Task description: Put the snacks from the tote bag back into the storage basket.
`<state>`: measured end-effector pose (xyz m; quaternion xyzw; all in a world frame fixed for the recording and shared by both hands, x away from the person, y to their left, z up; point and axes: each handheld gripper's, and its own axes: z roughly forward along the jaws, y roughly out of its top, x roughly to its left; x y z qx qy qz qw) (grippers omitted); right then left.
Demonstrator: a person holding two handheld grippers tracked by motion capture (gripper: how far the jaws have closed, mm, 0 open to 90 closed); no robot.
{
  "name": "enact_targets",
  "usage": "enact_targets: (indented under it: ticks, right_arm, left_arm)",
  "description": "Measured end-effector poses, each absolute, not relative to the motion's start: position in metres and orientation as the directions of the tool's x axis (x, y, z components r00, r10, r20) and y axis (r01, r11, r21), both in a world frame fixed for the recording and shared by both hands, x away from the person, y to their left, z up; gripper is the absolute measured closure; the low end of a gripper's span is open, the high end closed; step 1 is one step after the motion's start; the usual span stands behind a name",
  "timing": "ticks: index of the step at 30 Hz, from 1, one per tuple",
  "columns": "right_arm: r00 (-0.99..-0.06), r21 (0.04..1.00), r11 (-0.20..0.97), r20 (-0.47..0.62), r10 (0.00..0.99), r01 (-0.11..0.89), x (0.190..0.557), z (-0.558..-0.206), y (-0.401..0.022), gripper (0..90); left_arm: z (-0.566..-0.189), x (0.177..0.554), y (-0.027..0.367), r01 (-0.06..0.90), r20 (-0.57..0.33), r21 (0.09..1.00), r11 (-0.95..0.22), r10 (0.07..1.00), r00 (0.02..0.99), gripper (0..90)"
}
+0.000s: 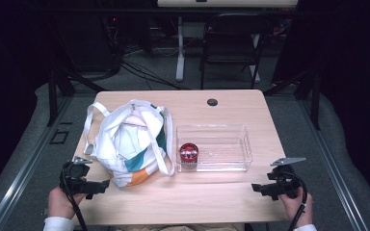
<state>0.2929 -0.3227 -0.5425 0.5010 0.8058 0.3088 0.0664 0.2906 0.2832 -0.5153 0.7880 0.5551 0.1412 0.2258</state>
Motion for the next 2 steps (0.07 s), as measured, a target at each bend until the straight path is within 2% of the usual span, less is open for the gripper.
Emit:
enact_targets:
  ticks: [2]
  right_arm:
    - [-0.484,0.568,0.301,0.202,0.851,0.766,0.2930,-0.5430,-0.3226,14.1]
  left_arm:
    - [-0.5170,0.2910,0.2818,0.813,-0.025,0.503,-0.291,0.936,0.351,0.4]
